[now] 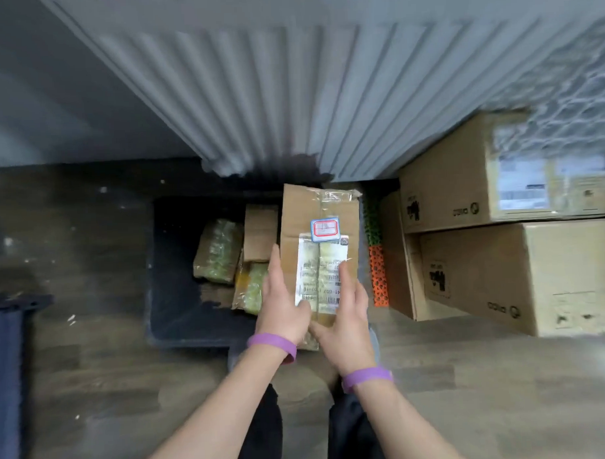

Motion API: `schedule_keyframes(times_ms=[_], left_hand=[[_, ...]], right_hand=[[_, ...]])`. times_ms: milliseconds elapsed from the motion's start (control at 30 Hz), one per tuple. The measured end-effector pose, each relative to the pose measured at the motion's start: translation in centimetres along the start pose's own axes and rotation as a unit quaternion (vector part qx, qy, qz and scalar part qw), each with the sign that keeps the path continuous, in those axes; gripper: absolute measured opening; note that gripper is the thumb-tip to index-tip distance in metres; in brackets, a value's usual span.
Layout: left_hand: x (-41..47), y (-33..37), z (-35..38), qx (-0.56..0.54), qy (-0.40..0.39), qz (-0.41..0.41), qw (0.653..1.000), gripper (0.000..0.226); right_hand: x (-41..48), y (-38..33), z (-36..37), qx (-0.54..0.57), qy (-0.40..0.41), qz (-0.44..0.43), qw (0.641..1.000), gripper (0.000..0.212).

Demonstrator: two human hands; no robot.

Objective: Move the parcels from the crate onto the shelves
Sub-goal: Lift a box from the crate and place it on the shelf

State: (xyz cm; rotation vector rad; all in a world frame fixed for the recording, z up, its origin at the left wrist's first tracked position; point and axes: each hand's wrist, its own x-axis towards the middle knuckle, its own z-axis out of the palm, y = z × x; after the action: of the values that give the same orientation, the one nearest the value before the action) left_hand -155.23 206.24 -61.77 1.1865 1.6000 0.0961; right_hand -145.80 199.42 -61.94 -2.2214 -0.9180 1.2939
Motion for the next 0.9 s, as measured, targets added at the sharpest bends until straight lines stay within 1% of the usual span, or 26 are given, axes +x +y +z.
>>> schedule_keyframes(times_ms=[67,167,233,333,400,467,533,767,833,900], left_hand=[[-3.4,3.8,-3.9,-0.001,0.007,0.007,1.000,0.087],[-9.1,9.7,-10.3,0.012,0.023,0.033,0.999,0.053],[-12.8,12.7,-14.3,0.001,0.042,0.043,0.998,0.040],[-18.0,15.4,-19.1,-0.041,0.081,0.026,0.996,0.034],[-21.2,16.4,-21.4,-0.091,0.105,-0.001,0.990,0.029],[-24.2,17.2,-23.0,-0.151,0.130,-0.019,0.980,0.029],[-26.7,18.1,-24.1,-0.188,0.166,-0.024,0.968,0.030],[-33.7,18.0,-25.2,-0.283,0.276,-0.027,0.918,0.026],[-35.2,17.2,-25.2,-0.311,0.290,-0.030,0.904,0.024],[-36.6,16.3,-25.4,-0.348,0.285,-0.035,0.892,0.021]], right_hand=[[-3.6,-4.6,-2.2,0.009,0.009,-0.017,1.000,0.111],[-8.6,-11.8,-5.5,0.020,0.031,-0.057,0.998,0.115],[-11.5,-16.1,-7.3,0.020,0.042,-0.072,0.996,0.119],[-15.6,-21.9,-9.3,0.005,0.037,-0.092,0.995,0.122],[-18.2,-25.1,-10.0,-0.064,0.033,-0.128,0.989,0.121],[-20.5,-27.7,-10.6,-0.174,0.036,-0.177,0.968,0.120],[-22.3,-29.8,-11.2,-0.251,0.029,-0.212,0.944,0.122],[-26.3,-32.8,-12.2,-0.333,-0.009,-0.313,0.889,0.123],[-27.4,-33.3,-12.0,-0.356,-0.028,-0.336,0.872,0.121],[-28.1,-34.0,-12.0,-0.379,-0.041,-0.365,0.849,0.121]])
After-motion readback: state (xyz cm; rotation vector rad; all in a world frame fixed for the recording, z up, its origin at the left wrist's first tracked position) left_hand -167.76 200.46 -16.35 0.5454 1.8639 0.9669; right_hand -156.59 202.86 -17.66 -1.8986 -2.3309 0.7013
